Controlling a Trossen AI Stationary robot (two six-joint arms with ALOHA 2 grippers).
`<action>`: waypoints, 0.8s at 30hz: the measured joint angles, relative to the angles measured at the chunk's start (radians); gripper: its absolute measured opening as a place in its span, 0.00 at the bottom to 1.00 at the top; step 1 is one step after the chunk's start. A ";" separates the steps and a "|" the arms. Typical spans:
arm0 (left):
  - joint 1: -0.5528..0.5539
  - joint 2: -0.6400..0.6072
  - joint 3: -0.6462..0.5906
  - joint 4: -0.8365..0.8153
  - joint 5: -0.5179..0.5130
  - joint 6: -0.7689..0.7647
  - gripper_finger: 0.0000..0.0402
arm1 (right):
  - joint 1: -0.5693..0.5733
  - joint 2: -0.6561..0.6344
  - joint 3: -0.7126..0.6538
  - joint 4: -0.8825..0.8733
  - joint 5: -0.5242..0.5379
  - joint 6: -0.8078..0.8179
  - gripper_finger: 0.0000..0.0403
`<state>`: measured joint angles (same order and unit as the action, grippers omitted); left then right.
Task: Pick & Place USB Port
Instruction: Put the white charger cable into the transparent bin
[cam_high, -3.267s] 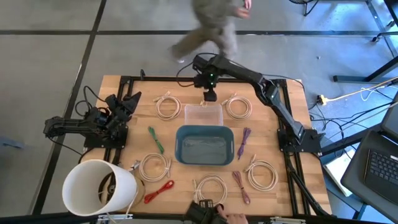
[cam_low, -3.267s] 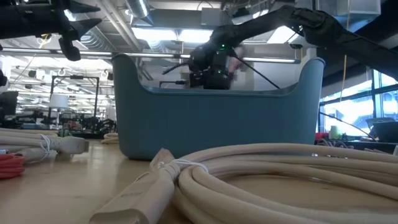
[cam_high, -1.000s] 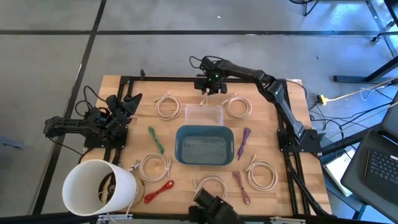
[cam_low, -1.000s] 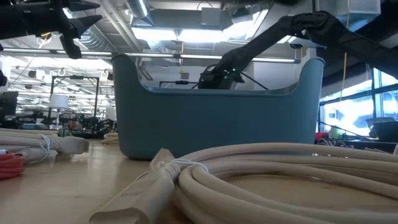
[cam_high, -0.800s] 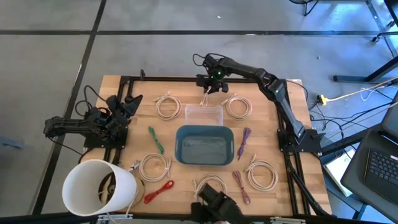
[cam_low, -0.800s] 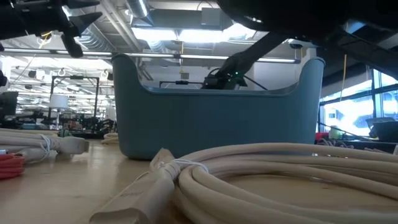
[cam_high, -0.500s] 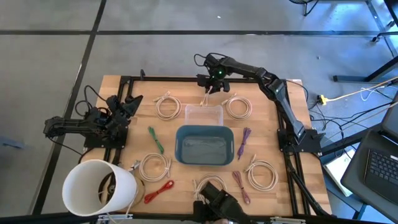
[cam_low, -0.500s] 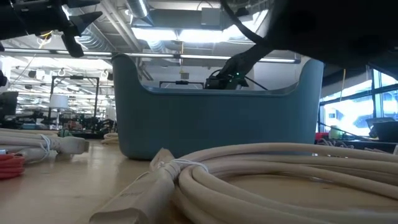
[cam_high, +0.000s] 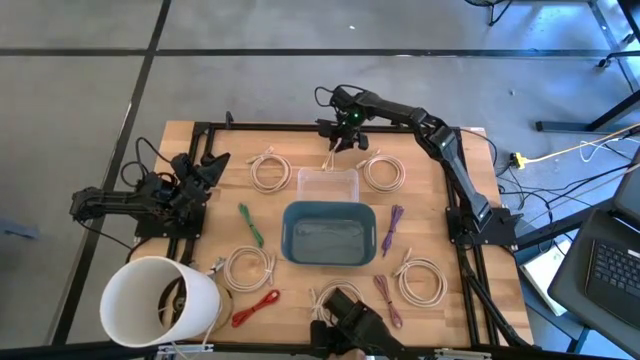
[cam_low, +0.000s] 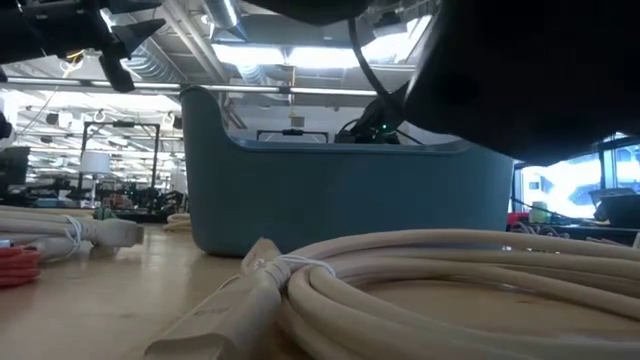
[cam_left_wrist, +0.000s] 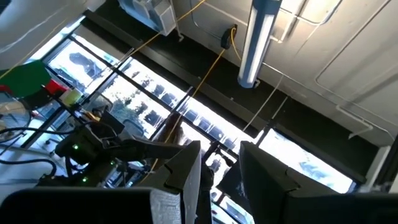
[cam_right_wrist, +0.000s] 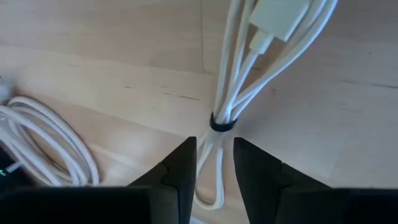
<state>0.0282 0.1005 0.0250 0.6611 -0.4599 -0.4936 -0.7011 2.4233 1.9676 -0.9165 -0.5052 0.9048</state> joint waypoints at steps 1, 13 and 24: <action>0.000 0.000 0.000 0.000 -0.004 0.001 0.26 | 0.000 0.000 0.000 0.001 -0.002 0.000 0.27; 0.000 0.000 0.000 -0.003 -0.019 0.000 0.26 | -0.003 0.004 0.000 -0.013 -0.019 -0.042 0.08; 0.000 0.000 0.000 -0.003 -0.013 0.001 0.26 | -0.001 0.010 0.002 -0.030 0.035 -0.209 0.01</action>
<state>0.0284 0.1009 0.0250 0.6577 -0.4732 -0.4927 -0.7021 2.4335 1.9692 -0.9469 -0.4700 0.6960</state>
